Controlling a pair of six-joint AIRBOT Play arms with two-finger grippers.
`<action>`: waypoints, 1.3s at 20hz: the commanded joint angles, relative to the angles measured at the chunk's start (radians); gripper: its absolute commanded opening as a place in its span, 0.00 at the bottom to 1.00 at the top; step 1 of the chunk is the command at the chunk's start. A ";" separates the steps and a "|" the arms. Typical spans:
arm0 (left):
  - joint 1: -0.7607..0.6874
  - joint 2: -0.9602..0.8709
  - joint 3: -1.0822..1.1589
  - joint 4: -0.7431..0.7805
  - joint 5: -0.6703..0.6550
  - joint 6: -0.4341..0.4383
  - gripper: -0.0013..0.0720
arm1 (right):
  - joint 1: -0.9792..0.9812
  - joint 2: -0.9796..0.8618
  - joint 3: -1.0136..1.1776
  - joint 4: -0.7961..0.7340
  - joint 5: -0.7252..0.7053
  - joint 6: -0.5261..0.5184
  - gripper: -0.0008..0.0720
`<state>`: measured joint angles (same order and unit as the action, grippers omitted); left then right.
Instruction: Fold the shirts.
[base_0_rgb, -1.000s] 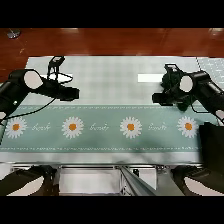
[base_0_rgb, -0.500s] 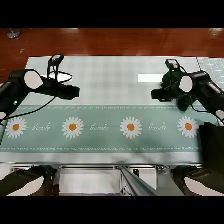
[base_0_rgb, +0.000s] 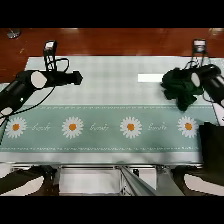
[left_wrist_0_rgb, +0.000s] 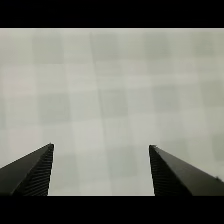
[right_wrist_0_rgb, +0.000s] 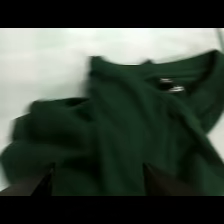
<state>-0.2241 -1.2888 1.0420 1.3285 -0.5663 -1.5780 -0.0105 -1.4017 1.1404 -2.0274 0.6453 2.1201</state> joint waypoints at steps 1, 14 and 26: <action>0.015 -0.027 0.000 0.004 0.039 -0.002 0.98 | -0.148 -0.142 0.098 0.085 0.037 0.026 0.87; 0.102 -0.027 0.073 0.035 -0.494 -0.002 0.98 | -0.208 -0.323 0.491 0.513 0.523 -0.399 0.05; 0.095 0.706 -0.216 -0.010 -0.568 -0.108 0.98 | -0.019 0.291 0.739 0.594 0.337 -0.615 0.05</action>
<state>-0.1059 -0.7452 0.9283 1.3342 -1.1267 -1.6337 -0.0937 -1.2385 1.8626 -1.4548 1.0122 1.5742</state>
